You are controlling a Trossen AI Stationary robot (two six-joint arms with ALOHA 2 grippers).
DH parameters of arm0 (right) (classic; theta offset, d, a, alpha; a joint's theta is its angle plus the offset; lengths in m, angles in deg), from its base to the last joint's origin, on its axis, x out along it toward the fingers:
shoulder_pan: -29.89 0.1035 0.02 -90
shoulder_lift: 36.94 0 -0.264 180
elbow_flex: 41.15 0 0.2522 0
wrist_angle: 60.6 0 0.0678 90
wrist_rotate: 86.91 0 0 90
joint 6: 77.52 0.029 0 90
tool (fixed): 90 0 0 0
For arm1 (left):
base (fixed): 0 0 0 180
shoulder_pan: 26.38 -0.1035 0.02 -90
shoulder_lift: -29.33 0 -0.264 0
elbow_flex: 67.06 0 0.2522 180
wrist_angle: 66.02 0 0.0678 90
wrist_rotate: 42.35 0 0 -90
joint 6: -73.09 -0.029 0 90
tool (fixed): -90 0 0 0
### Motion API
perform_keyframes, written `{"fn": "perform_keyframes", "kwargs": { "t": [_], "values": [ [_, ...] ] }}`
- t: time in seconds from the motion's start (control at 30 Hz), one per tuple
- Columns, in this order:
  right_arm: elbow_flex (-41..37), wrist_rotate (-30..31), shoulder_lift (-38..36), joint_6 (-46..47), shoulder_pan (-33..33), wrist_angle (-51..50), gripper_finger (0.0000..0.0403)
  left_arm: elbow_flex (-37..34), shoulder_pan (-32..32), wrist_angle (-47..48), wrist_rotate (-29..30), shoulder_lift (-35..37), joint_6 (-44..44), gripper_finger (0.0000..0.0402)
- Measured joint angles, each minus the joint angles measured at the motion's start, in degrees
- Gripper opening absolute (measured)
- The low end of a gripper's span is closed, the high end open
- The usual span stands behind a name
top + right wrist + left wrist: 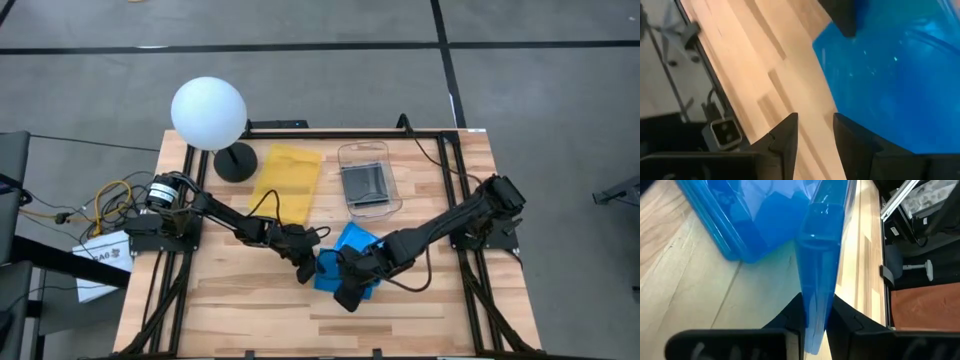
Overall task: Pick & place jewel cases by type
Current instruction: Put the blue CD case into the yellow bin
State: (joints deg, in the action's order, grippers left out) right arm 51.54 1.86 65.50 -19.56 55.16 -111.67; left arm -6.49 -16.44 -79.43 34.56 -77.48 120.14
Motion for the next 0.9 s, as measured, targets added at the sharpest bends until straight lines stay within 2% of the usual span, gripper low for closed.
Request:
{"fn": "perform_keyframes", "kwargs": {
  "t": [0.23, 0.37, 0.57, 0.73, 0.9],
  "values": [
    [9.04, -2.84, -0.28, -3.38, 1.74, -19.35, 0.0116, 0.0, -0.02, 0.43, -0.72, 0.29, -0.25, 0.005],
    [9.83, -1.54, -3.3, -3.63, 4.78, -26.98, 0.0116, -0.09, -0.16, 1.4, -0.91, 2.11, -2.07, 0.0039],
    [4.19, -0.08, -10.19, 1.22, 8.02, -34.91, 0.0116, -0.11, -1.01, 5.13, 2.49, 7.27, -3.86, 0.004],
    [-3.71, 0.08, -15.89, 5.13, 8.49, -33.36, 0.0116, -0.11, -1.38, 9.71, 6.99, 13.47, -5.7, 0.0037],
    [-10.4, 0.2, -19.64, 6.11, 8.47, -29.83, 0.0116, -0.09, -1.98, 13.28, 14.99, 19.84, -4.83, 0.0039]
  ]
}}
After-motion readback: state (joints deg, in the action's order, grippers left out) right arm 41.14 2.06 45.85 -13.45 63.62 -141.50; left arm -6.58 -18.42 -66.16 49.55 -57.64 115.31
